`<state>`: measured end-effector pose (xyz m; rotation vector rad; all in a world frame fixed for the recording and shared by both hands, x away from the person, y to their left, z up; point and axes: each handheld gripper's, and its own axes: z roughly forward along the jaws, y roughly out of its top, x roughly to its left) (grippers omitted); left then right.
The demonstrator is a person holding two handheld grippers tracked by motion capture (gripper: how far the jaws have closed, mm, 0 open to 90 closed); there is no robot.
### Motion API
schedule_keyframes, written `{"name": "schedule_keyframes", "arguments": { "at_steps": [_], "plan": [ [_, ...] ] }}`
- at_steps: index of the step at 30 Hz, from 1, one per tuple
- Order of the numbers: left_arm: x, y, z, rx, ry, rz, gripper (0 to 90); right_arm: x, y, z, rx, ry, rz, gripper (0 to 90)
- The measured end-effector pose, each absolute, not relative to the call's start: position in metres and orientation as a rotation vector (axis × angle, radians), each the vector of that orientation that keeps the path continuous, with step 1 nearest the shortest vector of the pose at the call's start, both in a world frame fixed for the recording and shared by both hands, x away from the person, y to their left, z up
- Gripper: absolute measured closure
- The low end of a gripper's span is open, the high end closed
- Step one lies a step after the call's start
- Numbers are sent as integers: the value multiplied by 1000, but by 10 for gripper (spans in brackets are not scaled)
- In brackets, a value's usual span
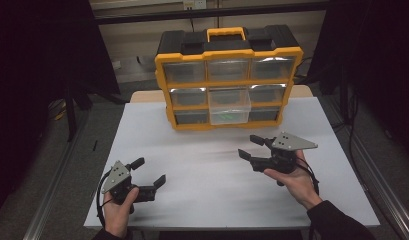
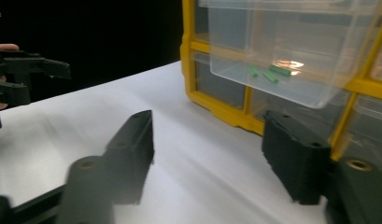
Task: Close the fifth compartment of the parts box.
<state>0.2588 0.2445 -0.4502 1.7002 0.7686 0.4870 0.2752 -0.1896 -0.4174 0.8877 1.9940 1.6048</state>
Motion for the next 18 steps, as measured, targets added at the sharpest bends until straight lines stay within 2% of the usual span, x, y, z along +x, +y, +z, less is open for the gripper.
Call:
{"name": "schedule_keyframes", "arguments": {
  "at_steps": [9,13,18],
  "plan": [
    [260,244,-450,1716,752,488,27,282,-178,-413,806,2028,1626,599],
    [259,244,-450,1708,759,484,26,283,-172,-413,793,2050,1622,722],
    [260,244,-450,1711,754,488,26,289,-168,-411,799,2040,1636,802]
  ]
}}
